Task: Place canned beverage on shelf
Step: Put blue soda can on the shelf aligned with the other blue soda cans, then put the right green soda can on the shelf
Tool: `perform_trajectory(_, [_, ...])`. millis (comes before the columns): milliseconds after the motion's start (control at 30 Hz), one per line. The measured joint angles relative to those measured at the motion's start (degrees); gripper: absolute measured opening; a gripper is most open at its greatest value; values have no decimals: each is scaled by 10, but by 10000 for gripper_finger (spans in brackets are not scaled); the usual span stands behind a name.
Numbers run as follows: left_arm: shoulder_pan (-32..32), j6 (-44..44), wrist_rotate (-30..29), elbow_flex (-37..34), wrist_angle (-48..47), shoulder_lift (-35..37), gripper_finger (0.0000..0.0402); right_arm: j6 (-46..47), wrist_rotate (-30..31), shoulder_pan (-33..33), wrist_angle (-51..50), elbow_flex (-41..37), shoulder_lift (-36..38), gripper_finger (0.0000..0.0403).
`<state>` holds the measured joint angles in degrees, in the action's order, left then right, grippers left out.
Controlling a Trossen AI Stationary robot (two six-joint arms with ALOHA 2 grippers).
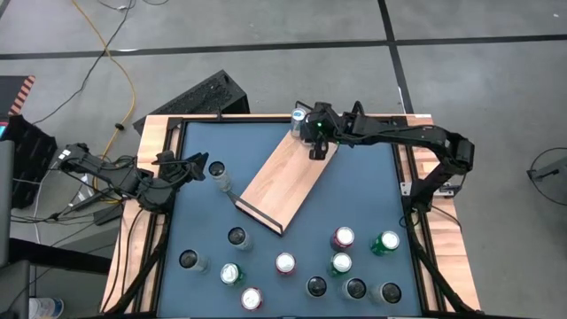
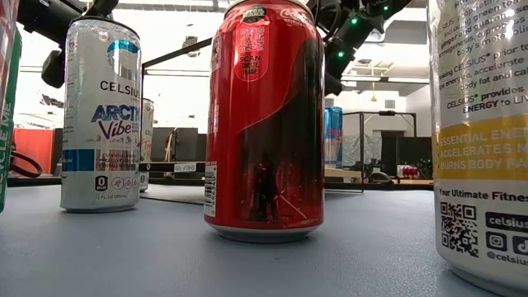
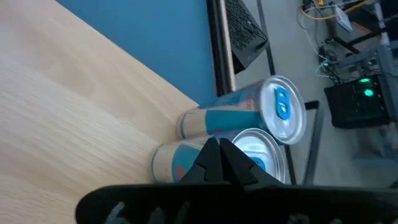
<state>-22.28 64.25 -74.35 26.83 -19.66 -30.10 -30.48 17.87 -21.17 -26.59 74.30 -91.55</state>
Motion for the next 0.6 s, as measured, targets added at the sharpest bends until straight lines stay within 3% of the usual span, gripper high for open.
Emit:
perform_trajectory(367, [0, 0, 0, 0, -2, 0, 194, 0, -3, 16, -3, 3, 11, 0])
perform_trajectory(600, [0, 1, 1, 0, -2, 0, 194, 6, -85, 38, -46, 63, 73, 0])
